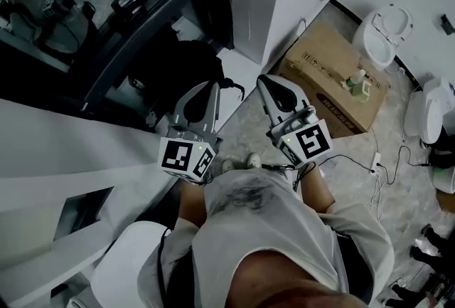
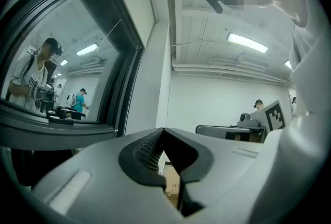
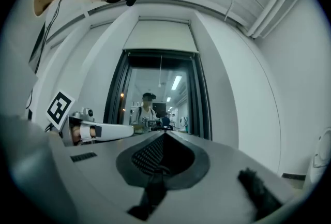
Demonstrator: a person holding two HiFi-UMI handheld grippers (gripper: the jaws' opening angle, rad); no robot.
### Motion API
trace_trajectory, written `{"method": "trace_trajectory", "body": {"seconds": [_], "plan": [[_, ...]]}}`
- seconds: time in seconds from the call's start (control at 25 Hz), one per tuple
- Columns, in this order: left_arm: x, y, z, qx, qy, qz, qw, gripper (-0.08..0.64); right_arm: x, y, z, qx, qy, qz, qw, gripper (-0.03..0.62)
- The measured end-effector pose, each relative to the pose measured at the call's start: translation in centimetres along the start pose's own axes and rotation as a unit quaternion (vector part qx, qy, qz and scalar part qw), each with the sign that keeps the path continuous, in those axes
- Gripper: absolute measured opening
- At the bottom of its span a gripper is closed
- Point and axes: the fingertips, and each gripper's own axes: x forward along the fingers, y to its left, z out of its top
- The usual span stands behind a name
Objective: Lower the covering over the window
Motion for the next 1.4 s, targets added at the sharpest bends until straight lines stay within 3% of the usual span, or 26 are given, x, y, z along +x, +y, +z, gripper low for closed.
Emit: {"method": "trace_trajectory", "body": {"seconds": [0.28,0.72,1.12,1.4], "plan": [[0.7,-1.2,-0.1,-0.002,0.0,0.021,0.9998,0.003,-0.5,-1.1,0.0,-0.008,-0.012,0.031,0.999,0.017],[3.3,-0.8,0.0,0.002,-0.001,0.026,0.9997,0.003,0.9,-3.3,0.3,-0.009,-0.017,0.039,0.999,0.017],[8.0,2.9,-0.1,-0.001,-0.004,0.012,0.9999,0.003,5.6,-6.4,0.3,-0.012,-0.03,0.024,0.999,0.017],[11.8,6.5,0.0,-0.006,-0.001,0.002,1.0,0.003,9.8,-9.0,-0.3,-0.009,-0.01,0.011,1.0,0.017]]}}
